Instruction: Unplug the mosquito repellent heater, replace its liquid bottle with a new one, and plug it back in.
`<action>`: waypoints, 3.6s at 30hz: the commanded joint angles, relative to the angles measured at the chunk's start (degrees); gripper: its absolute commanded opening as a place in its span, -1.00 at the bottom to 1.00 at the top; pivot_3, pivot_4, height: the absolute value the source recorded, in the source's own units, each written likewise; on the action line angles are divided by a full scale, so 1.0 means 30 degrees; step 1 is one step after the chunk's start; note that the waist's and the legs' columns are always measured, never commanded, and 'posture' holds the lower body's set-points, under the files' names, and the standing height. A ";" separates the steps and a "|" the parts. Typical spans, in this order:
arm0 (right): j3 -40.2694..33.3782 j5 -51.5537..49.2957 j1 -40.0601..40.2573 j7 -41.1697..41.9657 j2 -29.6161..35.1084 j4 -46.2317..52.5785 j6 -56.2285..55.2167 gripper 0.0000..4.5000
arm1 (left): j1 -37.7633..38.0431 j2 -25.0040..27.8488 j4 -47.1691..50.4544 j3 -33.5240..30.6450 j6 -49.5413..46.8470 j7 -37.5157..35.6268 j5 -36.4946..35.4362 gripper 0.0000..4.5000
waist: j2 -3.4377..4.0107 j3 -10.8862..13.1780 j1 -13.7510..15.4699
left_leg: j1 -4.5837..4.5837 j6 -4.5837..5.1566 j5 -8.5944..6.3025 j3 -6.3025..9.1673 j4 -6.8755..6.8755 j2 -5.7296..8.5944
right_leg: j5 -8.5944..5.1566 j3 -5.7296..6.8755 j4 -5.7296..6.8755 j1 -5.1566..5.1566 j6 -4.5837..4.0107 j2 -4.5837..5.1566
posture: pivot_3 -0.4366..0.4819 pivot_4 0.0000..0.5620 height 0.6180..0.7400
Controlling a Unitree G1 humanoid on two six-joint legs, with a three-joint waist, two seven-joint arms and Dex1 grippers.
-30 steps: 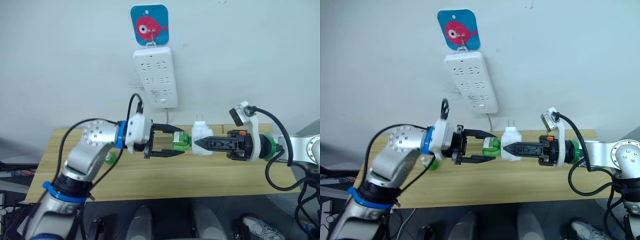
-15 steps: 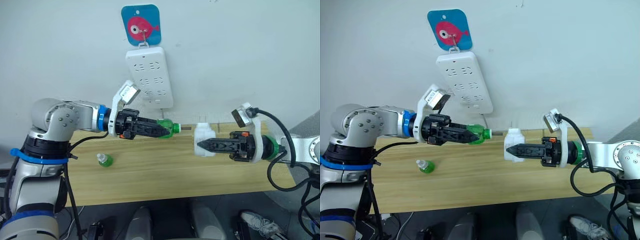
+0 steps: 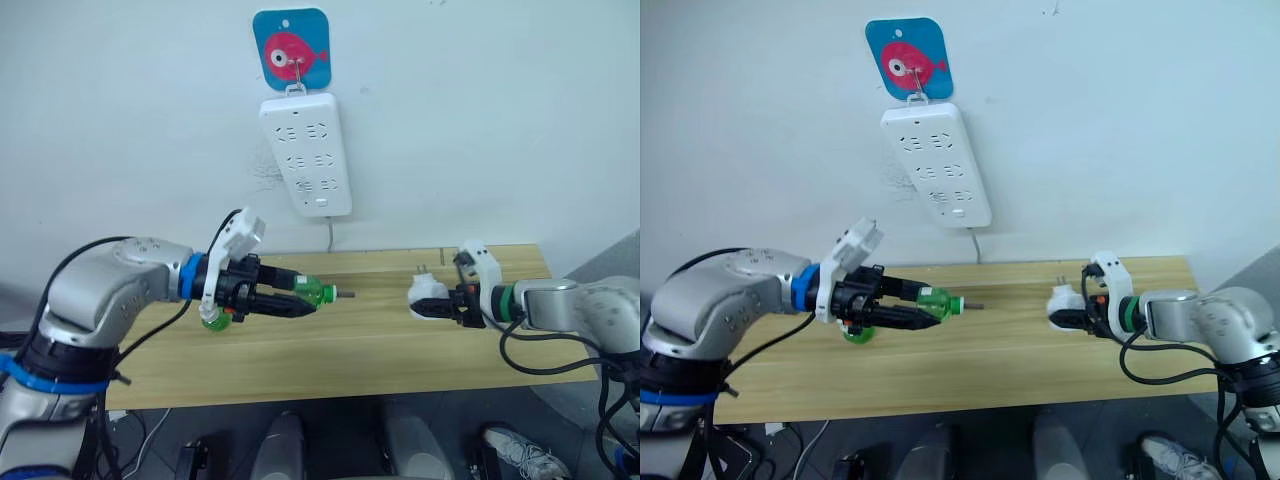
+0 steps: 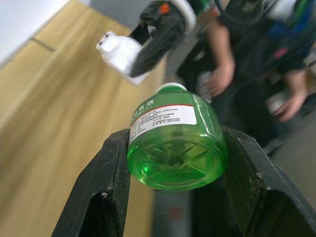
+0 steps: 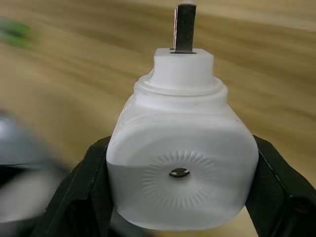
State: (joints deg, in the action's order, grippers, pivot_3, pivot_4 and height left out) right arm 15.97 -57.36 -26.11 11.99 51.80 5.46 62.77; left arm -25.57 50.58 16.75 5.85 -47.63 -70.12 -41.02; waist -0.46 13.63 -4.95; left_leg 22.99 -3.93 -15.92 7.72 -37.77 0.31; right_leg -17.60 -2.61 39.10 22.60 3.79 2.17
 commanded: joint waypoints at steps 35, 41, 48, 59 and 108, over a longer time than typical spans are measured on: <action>-0.7610 0.9381 0.1177 0.7930 -0.1361 0.3135 0.3840 1.00 | 0.3580 -0.2739 -0.0055 -0.0424 0.7414 0.1136 0.3771 -0.01 | 0.0021 0.0021 0.0049 | -0.0016 0.0012 -0.0006 0.0008 -0.0019 0.0002 | 0.0002 0.0007 0.0110 0.0002 -0.0006 0.0003 | -0.30 -0.19 0.91; -1.3339 0.5690 0.2511 0.6118 -0.7151 0.8816 0.5062 1.00 | 0.3363 -0.6841 -0.0386 -0.1636 0.9705 0.4759 0.4109 -0.01 | 0.0021 0.0020 0.0020 | -0.0051 0.0012 -0.0006 0.0020 -0.0033 -0.0009 | 0.0002 0.0018 0.0122 -0.0050 -0.0006 -0.0003 | -0.34 -0.20 0.91; -1.8324 -0.1596 0.1016 0.0289 -1.6876 0.9165 0.6193 1.00 | 0.3014 -1.0590 -0.1098 0.0018 1.4584 0.6855 0.6877 -0.01 | 0.0037 0.0009 -0.0050 | -0.0067 0.0004 -0.0002 0.0013 -0.0036 0.0003 | 0.0005 0.0007 0.0141 -0.0057 -0.0006 0.0009 | -0.37 -0.24 0.91; -1.3786 -0.8925 0.2421 -0.6856 -1.8490 0.8969 0.1563 1.00 | 0.1715 -1.2854 -0.1162 0.1094 1.4878 0.9359 0.8200 -0.01 | 0.0050 0.0001 -0.0487 | -0.0067 0.0007 -0.0003 0.0020 -0.0034 0.0009 | 0.0004 0.0012 0.0170 -0.0047 -0.0007 0.0005 | -0.40 -0.26 0.91; -0.0865 1.4002 0.4282 -0.0454 -0.9636 -0.3774 -2.0174 -0.63 | 0.4641 -0.2934 0.1018 0.1633 0.8019 0.2262 0.5911 1.00 | 0.0046 0.0006 -0.0413 | -0.0062 0.0008 -0.0004 -0.0001 0.0002 -0.0003 | -0.0007 -0.0007 0.0141 -0.0007 -0.0011 -0.0012 | -0.24 -0.23 0.91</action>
State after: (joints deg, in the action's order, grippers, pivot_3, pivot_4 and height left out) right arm 13.62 -20.67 -11.44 10.20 23.51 -1.33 9.06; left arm -10.98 42.91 17.21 10.44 -23.07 -64.32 -22.57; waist -0.32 13.65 -6.19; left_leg 22.80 -3.91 -15.93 7.71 -37.80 0.31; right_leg -17.61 -2.64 39.54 22.58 3.76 2.14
